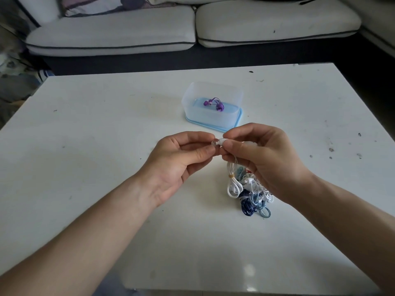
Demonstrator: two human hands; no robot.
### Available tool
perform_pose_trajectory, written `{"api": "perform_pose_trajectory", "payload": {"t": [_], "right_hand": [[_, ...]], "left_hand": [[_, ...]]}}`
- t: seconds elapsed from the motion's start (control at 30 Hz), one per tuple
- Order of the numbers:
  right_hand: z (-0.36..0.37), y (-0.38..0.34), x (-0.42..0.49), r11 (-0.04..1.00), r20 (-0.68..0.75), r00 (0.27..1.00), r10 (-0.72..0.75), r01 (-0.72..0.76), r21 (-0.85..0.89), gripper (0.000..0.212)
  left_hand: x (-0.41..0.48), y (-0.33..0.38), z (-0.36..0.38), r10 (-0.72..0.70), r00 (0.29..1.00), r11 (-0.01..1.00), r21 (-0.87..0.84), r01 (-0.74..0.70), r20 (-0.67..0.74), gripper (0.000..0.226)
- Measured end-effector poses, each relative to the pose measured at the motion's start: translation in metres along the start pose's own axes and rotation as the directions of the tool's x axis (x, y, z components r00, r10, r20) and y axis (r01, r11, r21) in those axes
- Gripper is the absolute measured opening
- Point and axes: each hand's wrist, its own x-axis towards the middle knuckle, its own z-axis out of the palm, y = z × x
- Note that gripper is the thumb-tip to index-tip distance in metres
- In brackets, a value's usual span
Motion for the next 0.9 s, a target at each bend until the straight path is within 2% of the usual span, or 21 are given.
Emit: {"api": "perform_pose_trajectory", "payload": {"t": [0.2, 0.43, 0.63, 0.9], "right_hand": [[0.0026, -0.0007, -0.0011, 0.991, -0.033, 0.999, -0.017, 0.013, -0.130, 0.009], [0.0002, 0.0010, 0.0003, 0.978, -0.057, 0.998, -0.013, 0.001, -0.211, 0.013], [-0.0029, 0.0013, 0.0021, 0.981, -0.003, 1.000, 0.023, -0.023, -0.195, 0.009], [-0.0058, 0.0005, 0.0047, 0.992, 0.077, 0.994, 0.083, -0.076, -0.098, 0.020]], "left_hand": [[0.0000, 0.0000, -0.0012, 0.002, 1.000, 0.996, 0.091, -0.001, -0.010, 0.020], [0.0023, -0.0031, -0.0026, 0.001, 1.000, 0.985, 0.173, 0.002, -0.017, 0.018], [0.0032, -0.0028, -0.0032, 0.021, 1.000, 0.972, 0.233, -0.017, -0.014, 0.014], [0.0052, 0.0007, -0.0056, 0.038, 0.998, 0.964, 0.260, -0.052, 0.059, 0.025]]}}
